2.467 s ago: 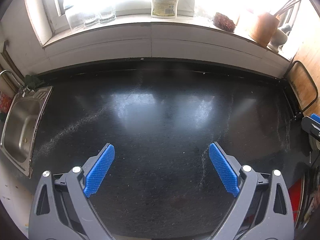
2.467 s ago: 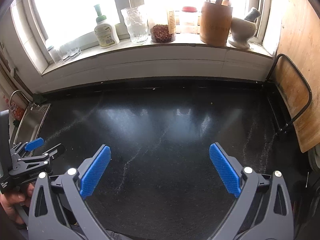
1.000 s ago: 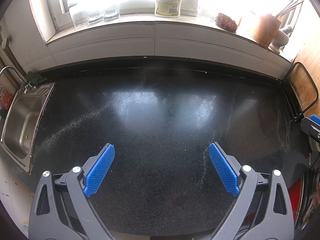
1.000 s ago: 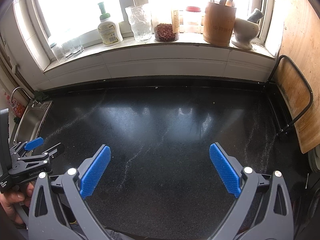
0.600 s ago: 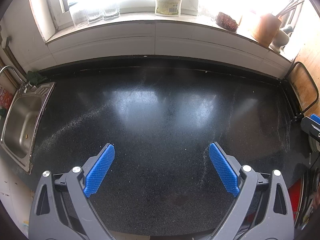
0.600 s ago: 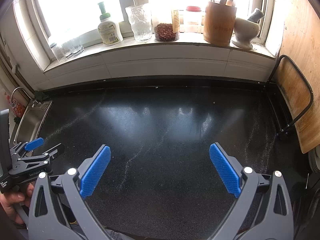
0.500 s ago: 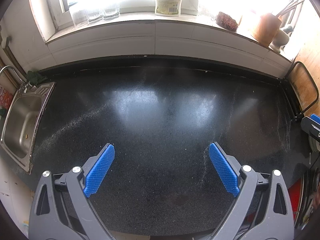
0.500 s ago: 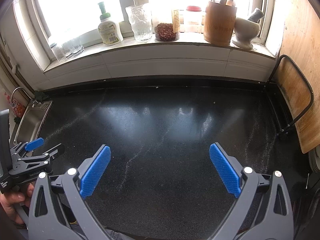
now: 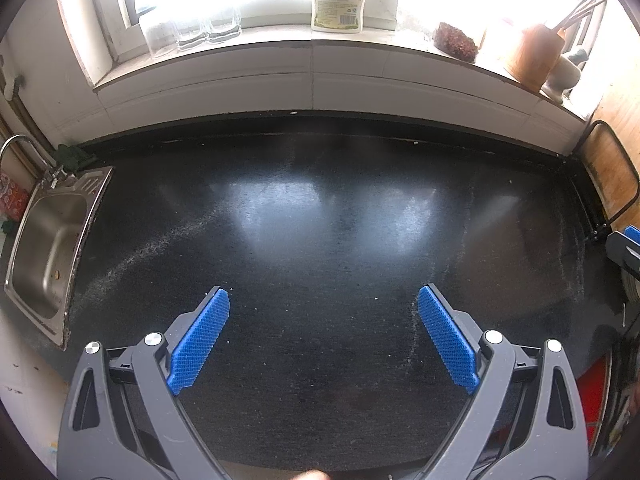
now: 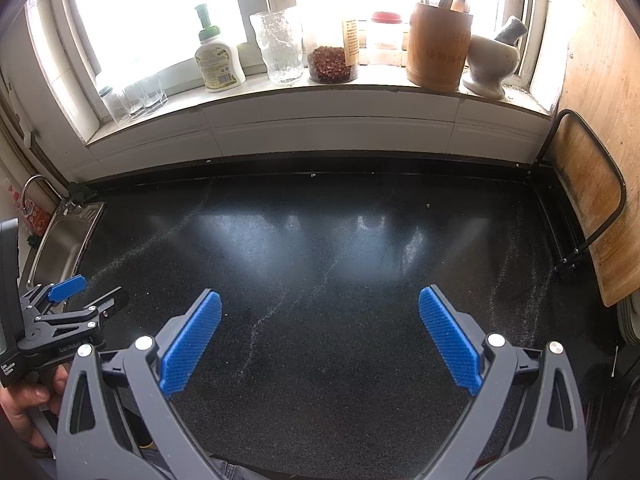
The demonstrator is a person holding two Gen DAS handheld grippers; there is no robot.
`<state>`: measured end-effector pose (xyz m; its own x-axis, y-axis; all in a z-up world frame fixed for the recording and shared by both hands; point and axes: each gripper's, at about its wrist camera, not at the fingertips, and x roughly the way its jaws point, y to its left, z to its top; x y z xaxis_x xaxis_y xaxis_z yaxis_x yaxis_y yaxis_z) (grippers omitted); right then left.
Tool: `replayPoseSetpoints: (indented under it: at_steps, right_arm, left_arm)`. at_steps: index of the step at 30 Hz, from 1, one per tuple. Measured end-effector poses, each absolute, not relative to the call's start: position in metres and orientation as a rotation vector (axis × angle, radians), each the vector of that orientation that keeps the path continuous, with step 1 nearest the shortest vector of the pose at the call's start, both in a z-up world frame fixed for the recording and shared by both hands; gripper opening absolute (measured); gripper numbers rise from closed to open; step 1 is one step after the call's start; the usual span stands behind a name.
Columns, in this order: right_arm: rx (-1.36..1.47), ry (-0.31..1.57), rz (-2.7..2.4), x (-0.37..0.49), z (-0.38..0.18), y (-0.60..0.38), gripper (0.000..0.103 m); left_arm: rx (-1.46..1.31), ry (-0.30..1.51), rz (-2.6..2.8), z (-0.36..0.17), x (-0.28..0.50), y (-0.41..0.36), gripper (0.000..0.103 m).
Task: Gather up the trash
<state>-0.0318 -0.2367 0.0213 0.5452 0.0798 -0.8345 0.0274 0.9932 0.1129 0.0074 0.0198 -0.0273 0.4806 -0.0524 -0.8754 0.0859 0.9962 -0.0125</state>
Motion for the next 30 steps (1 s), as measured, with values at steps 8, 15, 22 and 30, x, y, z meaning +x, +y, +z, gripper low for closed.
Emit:
replayPoseSetpoints:
  at_steps: [8,15,22,30]
  right_arm:
    - [0.116,0.997,0.026,-0.033,0.021,-0.237,0.096]
    - [0.116,0.999,0.025,-0.033,0.021,-0.237,0.096]
    - [0.12,1.003,0.024,-0.032,0.017,-0.239,0.096]
    - [0.143,0.981,0.023,-0.027,-0.008,-0.257,0.096]
  left_arm:
    - [0.033,1.076,-0.076,-0.027,0.01,0.021,0.093]
    - [0.03,1.085,-0.075,-0.029,0.011,0.02,0.093]
    - [0.055,1.07,-0.075,-0.028,0.01,0.018,0.093]
    - [0.052,1.09,-0.07,-0.05,0.02,0.026,0.093]
